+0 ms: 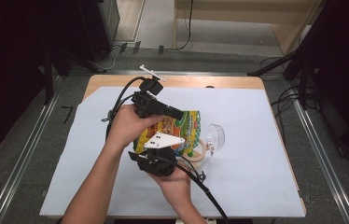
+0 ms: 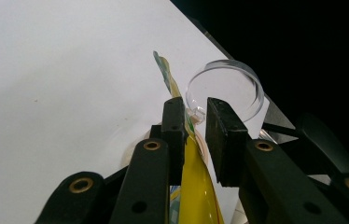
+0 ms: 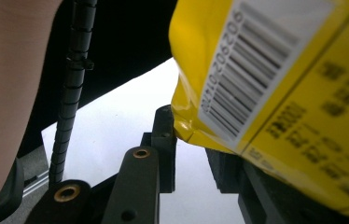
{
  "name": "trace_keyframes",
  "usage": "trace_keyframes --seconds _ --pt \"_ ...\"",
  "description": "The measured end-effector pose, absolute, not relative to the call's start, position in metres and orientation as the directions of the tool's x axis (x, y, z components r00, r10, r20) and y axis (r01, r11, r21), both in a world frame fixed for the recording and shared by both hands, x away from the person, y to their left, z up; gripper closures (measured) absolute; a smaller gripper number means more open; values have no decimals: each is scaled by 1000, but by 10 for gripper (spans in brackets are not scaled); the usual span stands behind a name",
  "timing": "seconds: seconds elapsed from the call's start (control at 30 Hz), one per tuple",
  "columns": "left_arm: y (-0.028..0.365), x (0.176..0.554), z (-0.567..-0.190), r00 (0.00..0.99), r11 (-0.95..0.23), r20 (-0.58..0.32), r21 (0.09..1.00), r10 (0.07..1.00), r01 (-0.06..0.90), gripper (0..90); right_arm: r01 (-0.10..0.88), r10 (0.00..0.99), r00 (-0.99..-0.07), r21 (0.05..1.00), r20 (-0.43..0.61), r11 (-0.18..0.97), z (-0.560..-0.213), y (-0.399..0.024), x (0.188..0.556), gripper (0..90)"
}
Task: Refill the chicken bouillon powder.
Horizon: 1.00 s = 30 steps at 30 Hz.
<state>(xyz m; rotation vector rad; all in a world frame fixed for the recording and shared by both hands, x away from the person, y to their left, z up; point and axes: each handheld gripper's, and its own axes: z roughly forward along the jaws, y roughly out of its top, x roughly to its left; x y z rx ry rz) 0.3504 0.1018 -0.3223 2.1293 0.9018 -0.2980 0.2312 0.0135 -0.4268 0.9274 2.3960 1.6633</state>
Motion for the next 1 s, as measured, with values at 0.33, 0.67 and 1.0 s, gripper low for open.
trace_keyframes --seconds 0.33,0.67,1.0 --pt "100 349 -321 720 -436 -480 578 502 690 783 436 522 -810 871 269 227 -429 12 233 759" --pt "101 352 -324 715 -434 -488 573 501 695 779 426 517 -815 875 261 231 -425 11 230 754" --pt "102 352 -324 713 -430 -493 573 500 698 778 427 518 -815 873 259 235 -425 12 231 753"
